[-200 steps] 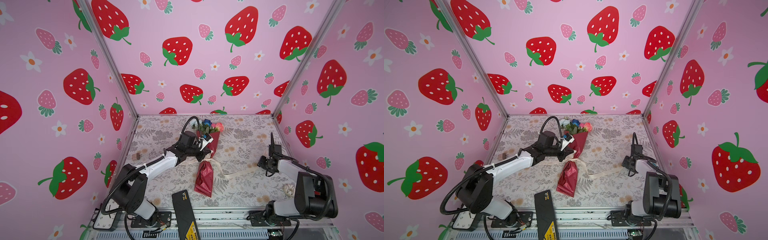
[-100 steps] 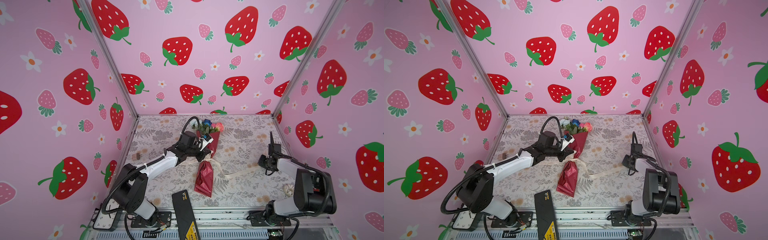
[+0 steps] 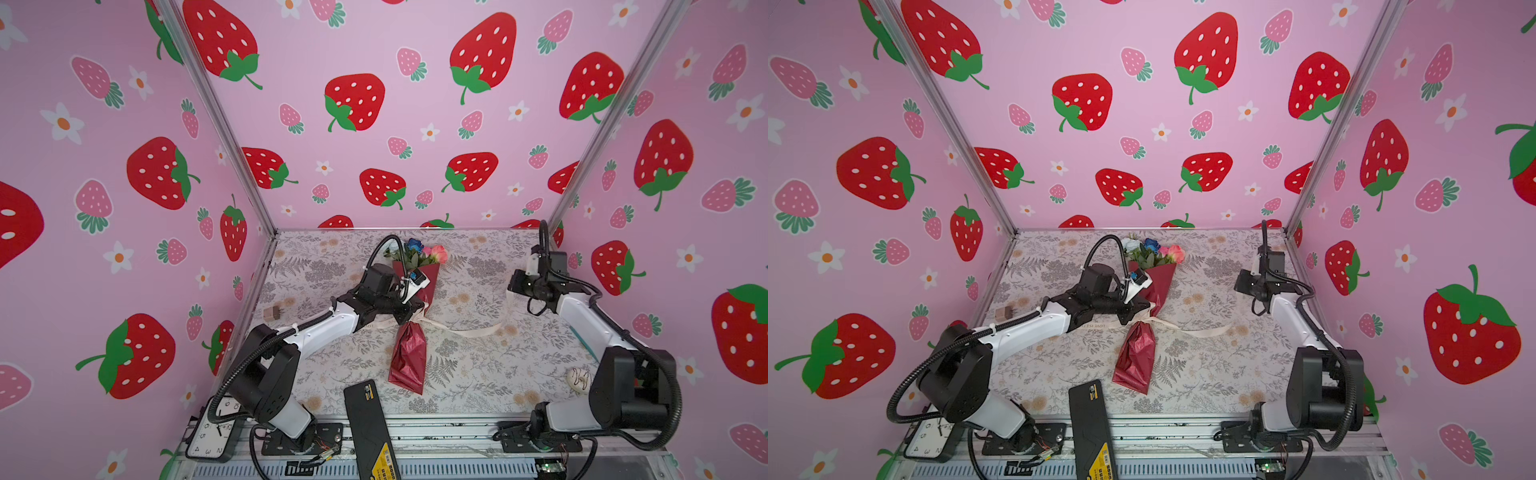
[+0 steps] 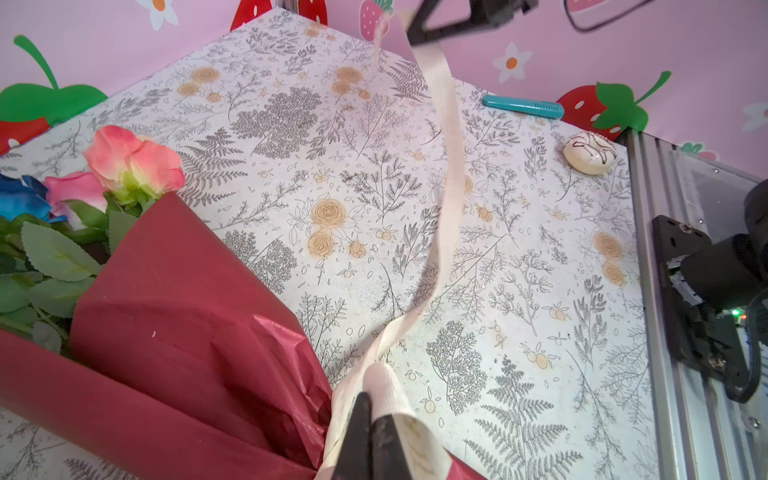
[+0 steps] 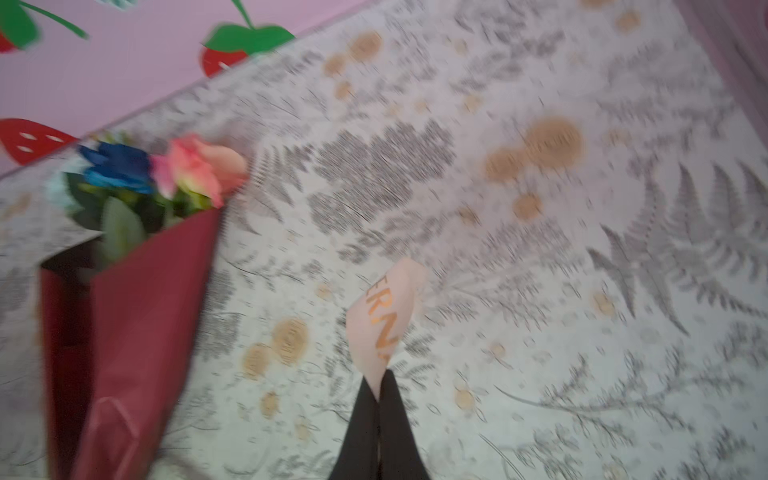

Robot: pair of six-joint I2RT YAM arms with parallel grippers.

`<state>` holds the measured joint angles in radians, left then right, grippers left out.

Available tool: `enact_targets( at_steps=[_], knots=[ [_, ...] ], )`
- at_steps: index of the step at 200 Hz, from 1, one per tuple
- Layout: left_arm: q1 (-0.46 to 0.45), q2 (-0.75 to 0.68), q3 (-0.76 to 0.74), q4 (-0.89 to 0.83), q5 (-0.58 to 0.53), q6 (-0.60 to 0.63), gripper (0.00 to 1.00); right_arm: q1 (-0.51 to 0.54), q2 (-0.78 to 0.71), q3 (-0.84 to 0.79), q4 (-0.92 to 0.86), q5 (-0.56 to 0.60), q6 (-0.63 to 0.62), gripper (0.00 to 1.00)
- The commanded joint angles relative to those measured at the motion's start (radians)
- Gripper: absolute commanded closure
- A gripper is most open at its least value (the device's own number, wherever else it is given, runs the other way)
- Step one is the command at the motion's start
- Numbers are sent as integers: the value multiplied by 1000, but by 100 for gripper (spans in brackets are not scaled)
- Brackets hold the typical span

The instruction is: Tie the bouquet of fake flowers

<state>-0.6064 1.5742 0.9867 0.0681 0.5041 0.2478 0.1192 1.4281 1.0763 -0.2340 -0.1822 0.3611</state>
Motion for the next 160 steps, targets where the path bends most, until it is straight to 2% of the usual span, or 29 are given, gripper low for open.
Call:
enact_targets(
  at_steps=[1,57,82,126,160],
  knots=[
    [-17,-17,-33,87,-7,59,100,75,16,113,-54,-66,-54,100],
    [-78,-40,-101,178,-107,160,100,273,206,440,-85,-124,-64,100],
    [-102,-58,-145,235,-151,189,100,337,302,586,-93,-171,-67,100],
    [-127,-99,-216,306,-223,245,100,436,467,835,-210,-220,-86,100],
    [-164,-120,-250,328,-302,330,100,500,553,962,-259,-247,-91,100]
  ],
)
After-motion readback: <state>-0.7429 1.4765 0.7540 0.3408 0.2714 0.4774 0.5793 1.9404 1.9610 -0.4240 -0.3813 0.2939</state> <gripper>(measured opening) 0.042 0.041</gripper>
